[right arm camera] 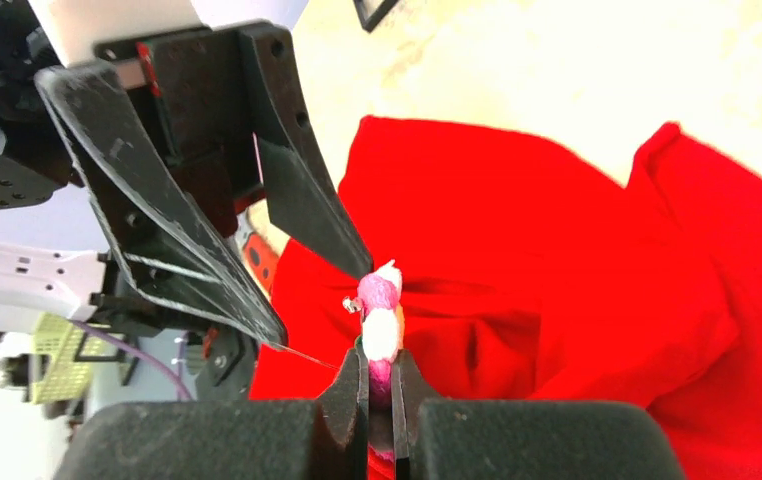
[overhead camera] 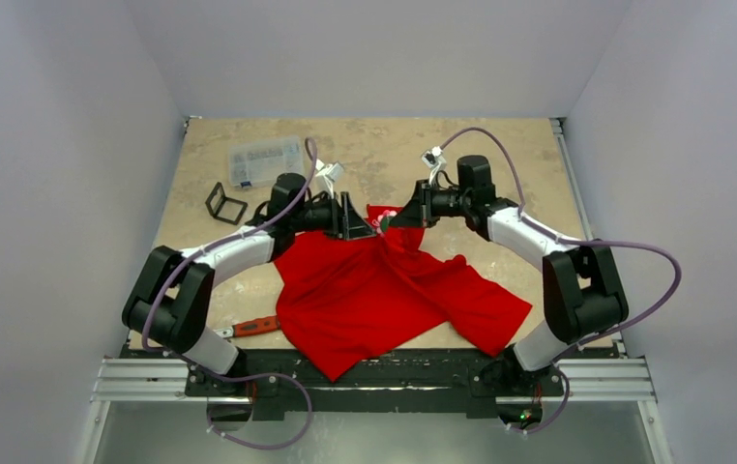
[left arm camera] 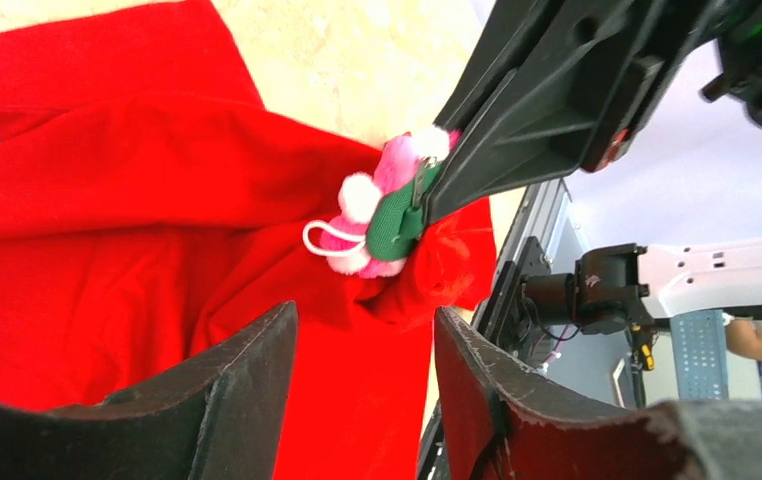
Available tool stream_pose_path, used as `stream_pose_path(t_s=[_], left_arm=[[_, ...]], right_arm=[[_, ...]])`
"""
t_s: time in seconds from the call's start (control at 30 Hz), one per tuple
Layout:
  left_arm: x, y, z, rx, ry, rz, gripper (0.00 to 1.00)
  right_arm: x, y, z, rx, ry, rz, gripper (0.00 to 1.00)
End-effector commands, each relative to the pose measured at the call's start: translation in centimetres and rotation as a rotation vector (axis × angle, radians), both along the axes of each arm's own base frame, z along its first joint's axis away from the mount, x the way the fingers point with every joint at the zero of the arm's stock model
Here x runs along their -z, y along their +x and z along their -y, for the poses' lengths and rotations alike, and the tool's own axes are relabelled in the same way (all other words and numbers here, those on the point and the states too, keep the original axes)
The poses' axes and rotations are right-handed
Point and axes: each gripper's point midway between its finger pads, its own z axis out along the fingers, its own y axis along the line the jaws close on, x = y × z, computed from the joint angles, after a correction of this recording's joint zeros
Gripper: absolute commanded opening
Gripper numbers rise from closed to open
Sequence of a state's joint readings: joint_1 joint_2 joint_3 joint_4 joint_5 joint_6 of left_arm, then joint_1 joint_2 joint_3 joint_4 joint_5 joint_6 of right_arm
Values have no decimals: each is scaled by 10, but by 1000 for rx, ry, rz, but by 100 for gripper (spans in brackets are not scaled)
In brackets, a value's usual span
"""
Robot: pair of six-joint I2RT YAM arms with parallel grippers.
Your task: Remove the brooch from the garment
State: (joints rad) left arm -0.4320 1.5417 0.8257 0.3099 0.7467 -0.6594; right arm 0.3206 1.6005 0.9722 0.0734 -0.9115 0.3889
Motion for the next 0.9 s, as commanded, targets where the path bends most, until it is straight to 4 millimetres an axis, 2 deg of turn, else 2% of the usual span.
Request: stream_pose_path(t_s=[0.0,0.13,0.4,0.5,0.57,0.73,0.77,0.87], left_arm=[[3,-15,12,62,48,83,51],[7,-19,29,82,31,75,50],[15,-3,49,62,25,50,45],[11,1,54,64,8,39,41],[5,1,57,70,-7,43,33],[-3,-6,59,96,-36,35,3],[-4,-8,58,104,-36,34,0],[-8,-16,56,129,-33,50,0]], right_arm=[[-1,14,4,21,-54,171,0],[-1,18,3,24,-53,167,0],[-2,14,2,21,-35,147,0],[0,12,2,17,-40,145,0],[2,12,3,18,-46,145,0],[6,13,3,18,-50,154,0],[7,15,4,23,-56,163,0],[11,23,7,41,-90,202,0]])
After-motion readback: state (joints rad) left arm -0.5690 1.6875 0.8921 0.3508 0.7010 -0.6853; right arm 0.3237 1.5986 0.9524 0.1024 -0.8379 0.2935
